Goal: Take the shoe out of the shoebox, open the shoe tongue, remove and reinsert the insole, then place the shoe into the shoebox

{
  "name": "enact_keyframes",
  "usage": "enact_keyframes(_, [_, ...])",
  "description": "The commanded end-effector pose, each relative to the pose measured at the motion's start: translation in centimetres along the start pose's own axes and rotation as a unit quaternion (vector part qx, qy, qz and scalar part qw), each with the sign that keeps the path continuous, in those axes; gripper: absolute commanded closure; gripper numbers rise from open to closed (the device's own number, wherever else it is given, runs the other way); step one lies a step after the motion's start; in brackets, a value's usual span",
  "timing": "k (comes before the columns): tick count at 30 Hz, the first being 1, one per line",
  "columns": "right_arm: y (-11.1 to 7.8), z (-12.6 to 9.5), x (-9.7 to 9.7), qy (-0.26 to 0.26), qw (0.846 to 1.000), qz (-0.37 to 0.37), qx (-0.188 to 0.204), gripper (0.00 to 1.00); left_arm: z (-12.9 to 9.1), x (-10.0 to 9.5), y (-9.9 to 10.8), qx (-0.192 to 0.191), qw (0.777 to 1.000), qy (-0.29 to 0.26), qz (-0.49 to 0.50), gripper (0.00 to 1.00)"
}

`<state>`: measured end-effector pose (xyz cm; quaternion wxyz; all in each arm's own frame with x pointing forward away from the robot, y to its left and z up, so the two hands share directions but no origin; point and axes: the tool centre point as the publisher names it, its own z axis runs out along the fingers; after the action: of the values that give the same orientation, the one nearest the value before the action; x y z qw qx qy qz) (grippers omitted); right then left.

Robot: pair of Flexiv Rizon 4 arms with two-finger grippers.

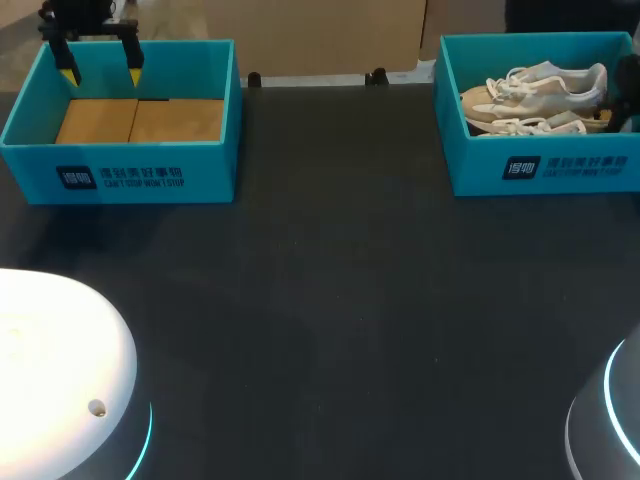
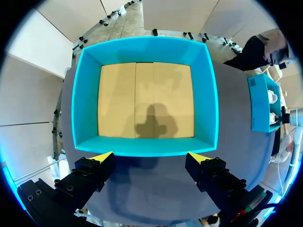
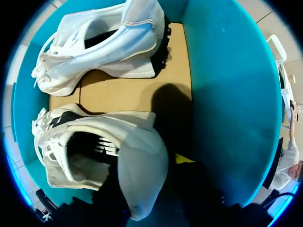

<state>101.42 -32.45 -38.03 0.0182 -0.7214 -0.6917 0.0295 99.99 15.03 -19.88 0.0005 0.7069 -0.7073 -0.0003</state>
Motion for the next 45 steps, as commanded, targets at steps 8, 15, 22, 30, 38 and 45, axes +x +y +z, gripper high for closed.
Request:
enact_keyframes(8, [-0.1,-1.5,0.2,-0.012,0.999,0.032,-0.026,1.00,0.0,0.0,0.0,0.000,1.000,0.000,0.000,0.00])
enact_keyframes(15, [0.4,-4.6,-0.5,-0.027,0.997,0.060,-0.051,1.00,0.0,0.0,0.0,0.000,1.000,0.000,0.000,0.00])
enact_keyframes(22, [2.1,-7.8,-1.0,-0.034,0.993,0.091,-0.063,1.00,0.0,0.0,0.0,0.000,1.000,0.000,0.000,0.00])
enact_keyframes(30, [3.1,-11.8,-1.4,-0.042,0.990,0.113,-0.076,1.00,0.0,0.0,0.0,0.000,1.000,0.000,0.000,0.00])
enact_keyframes(38, [1.3,-17.2,-1.1,-0.053,0.985,0.138,-0.085,1.00,0.0,0.0,0.0,0.000,1.000,0.000,0.000,0.00])
enact_keyframes(45, [-2.9,-21.2,0.9,-0.078,0.982,0.145,-0.092,1.00,0.0,0.0,0.0,0.000,1.000,0.000,0.000,0.00])
